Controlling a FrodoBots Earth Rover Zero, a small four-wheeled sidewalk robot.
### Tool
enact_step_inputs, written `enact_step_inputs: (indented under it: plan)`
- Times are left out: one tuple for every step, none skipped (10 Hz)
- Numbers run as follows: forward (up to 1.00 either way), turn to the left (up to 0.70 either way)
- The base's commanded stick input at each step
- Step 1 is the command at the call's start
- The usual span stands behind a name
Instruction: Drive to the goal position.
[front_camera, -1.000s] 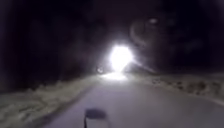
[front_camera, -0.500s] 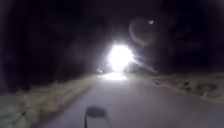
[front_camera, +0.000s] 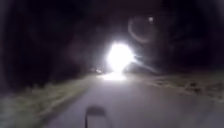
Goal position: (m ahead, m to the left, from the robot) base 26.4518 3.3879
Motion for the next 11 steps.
enact_step_inputs:
  plan:
    - [1.0,0.03]
    - [1.0,0.03]
    - [1.0,0.03]
    - [1.0,0.03]
    - [1.0,0.04]
    - [1.0,0.07]
    - [1.0,0.12]
    - [1.0,0.12]
    - [1.0,0.05]
    - [1.0,0.05]
    - [1.0,0.05]
